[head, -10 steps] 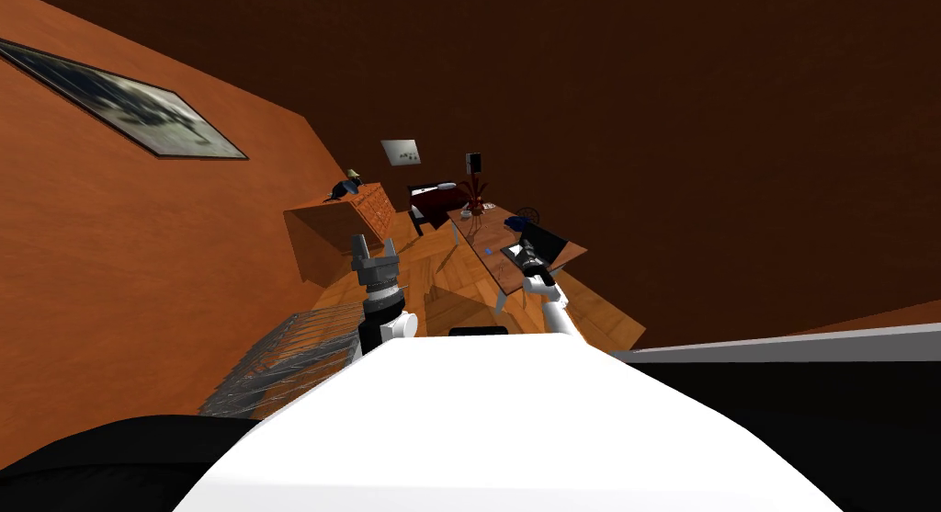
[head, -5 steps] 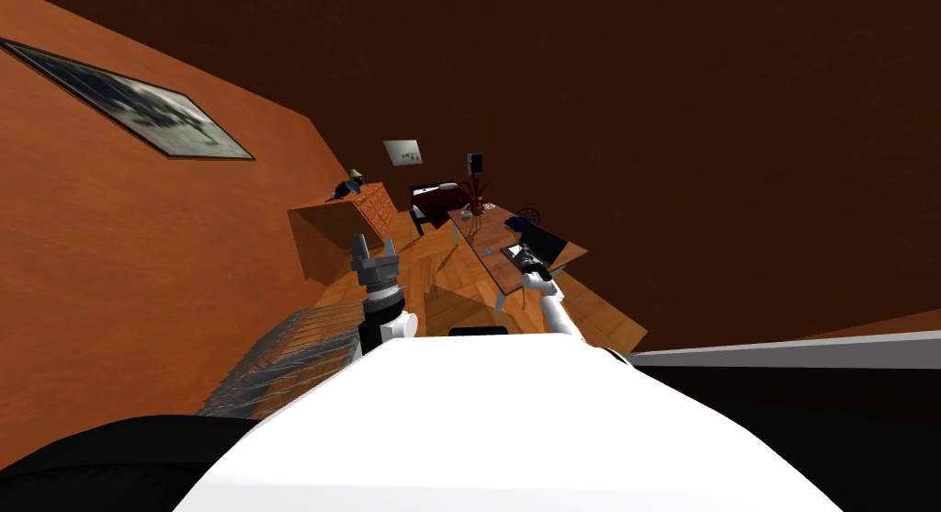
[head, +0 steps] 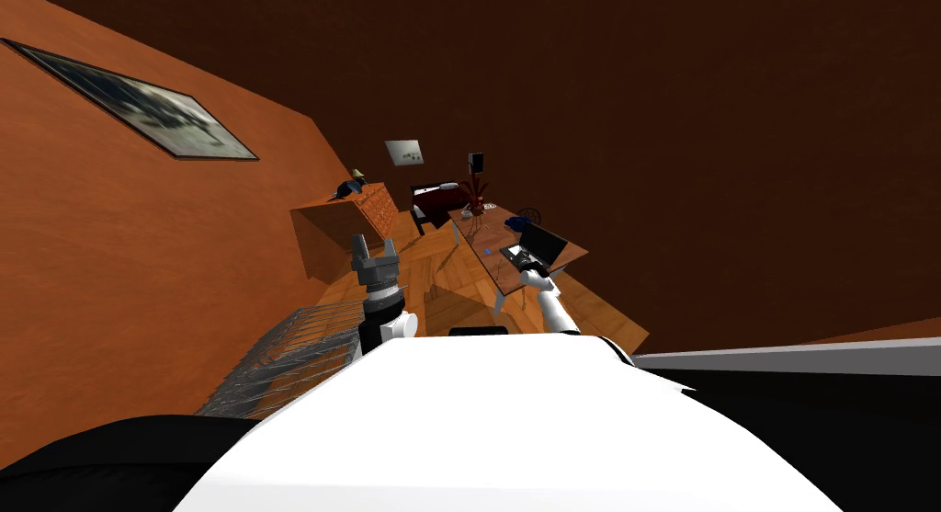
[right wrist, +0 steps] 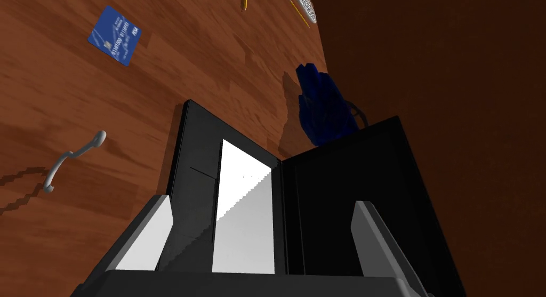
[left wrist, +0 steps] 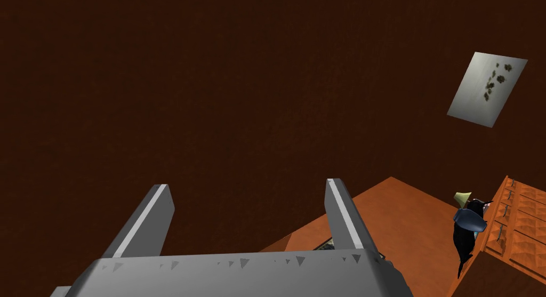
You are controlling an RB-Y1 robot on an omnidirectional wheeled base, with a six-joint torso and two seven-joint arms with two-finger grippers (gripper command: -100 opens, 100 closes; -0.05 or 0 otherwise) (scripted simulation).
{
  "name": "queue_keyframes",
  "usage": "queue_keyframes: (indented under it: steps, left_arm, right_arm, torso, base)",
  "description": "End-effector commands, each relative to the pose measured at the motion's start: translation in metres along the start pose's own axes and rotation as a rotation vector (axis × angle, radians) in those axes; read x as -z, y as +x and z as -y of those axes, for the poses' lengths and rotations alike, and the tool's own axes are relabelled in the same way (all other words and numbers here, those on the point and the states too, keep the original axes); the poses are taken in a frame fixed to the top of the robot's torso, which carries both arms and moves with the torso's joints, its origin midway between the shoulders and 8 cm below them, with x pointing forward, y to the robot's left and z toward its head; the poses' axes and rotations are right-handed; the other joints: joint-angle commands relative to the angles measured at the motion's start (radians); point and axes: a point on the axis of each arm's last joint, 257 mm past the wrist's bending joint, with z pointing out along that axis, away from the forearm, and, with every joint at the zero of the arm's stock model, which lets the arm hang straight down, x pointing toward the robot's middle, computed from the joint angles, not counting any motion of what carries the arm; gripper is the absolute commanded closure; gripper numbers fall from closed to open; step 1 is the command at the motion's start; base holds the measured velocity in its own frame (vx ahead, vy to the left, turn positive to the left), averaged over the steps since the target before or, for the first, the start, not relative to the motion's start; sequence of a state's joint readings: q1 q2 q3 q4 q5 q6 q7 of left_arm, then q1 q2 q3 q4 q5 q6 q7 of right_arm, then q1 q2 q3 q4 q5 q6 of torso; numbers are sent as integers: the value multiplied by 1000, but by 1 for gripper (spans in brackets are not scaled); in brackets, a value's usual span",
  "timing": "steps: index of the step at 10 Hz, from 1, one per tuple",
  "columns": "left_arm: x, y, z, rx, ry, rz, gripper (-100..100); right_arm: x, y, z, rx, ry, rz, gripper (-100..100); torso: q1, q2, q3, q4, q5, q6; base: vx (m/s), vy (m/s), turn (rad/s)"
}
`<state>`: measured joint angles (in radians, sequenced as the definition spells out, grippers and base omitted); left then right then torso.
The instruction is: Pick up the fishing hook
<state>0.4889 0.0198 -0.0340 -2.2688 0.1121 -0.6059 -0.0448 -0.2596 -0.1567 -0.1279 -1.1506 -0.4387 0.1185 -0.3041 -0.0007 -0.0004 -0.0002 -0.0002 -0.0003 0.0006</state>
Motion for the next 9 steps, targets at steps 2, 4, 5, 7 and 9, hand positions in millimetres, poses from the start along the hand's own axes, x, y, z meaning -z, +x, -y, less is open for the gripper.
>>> queue_keyframes:
  steps: [2, 4, 5, 7, 9]
  left_arm:
    - [0, 0, 0, 0, 0, 0, 0]
    - [0, 0, 0, 0, 0, 0, 0]
    - [0, 0, 0, 0, 0, 0, 0]
    - [0, 0, 0, 0, 0, 0, 0]
    - [0, 0, 0, 0, 0, 0, 0]
  right_arm:
    - [-6, -10, 15, -53, 49, 30, -100]
    - [-13, -15, 27, -103, 92, 55, -100]
    - [-18, -14, 33, -152, 121, 66, -100]
    - [-23, -16, 44, -200, 160, 87, -100]
    - [-25, -20, 59, -248, 204, 113, -100]
  torso:
    - [0, 0, 0, 0, 0, 0]
    - [-1, -1, 0, 0, 0, 0]
    - [-1, 0, 0, 0, 0, 0]
    - [-1, -1, 0, 0, 0, 0]
    - [0, -1, 0, 0, 0, 0]
  base:
    - [2, -19, 20]
    - [8, -23, 22]
    - [8, -29, 19]
    - [11, -27, 19]
    - [14, -21, 15]
